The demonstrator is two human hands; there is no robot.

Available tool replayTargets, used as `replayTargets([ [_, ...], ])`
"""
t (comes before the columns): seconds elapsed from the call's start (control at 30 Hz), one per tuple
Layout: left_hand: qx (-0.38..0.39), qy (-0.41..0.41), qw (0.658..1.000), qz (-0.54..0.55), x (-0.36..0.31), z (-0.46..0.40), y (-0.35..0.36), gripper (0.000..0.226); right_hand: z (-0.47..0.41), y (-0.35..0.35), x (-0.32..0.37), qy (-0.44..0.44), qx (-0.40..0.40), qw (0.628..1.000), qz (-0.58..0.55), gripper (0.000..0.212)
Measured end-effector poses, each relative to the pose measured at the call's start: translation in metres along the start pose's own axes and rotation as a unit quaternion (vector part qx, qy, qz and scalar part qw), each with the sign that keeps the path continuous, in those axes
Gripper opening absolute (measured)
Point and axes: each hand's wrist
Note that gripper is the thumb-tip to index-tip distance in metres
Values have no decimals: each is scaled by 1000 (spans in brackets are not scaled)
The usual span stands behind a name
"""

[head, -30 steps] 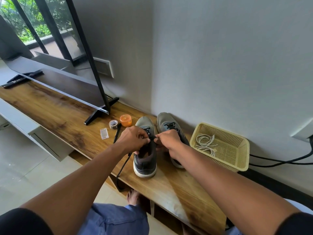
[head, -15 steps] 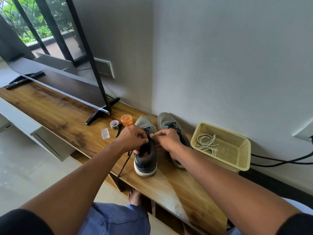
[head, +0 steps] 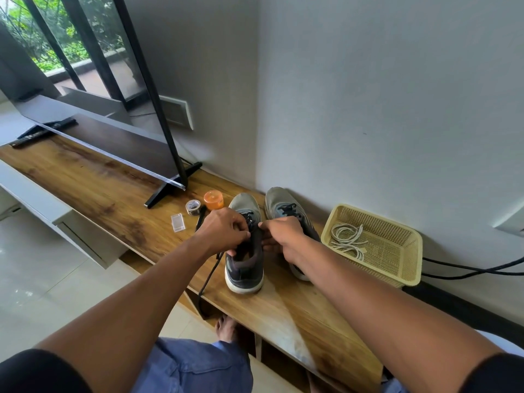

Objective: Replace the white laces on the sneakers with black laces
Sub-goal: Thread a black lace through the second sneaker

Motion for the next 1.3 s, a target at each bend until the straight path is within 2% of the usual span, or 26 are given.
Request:
replayTargets([
  [0.17,-1,-3,1000,-2,1,2,-4,11,1,-5,1,3,34,999,4,7],
  [0.27,19,-10,999,49,1,5,-8,11,0,-6,-1,-4,34,999,28,3],
  [0.4,41,-14,994,97,1,7,-12,9,-4,-3,-5,-9,10,999,46,14],
  [0.63,-4,-7,1000,11,-2,2,-2,12,-7,-2,-11,-23,-24,999,37,12],
  [0.97,-15,-9,1000,-21,-2,-1,-1,11,-6,-1,-17,-72,-32,994,74,12],
  [1.13,-26,-6,999,-18,-2,-3,0,12,-6,-1,-19,-99,-29,989,107,11],
  [1.3,-36,-19,999,36,1,-3,-1,16,-3,-1,-19,-134,-28,976,172,7],
])
Point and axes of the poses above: each hand's wrist, its own z-axis away from the middle knuckle, its own y-axis out of the palm, x = y × z, and after that the axes turned 14 degrees about x, right-handed
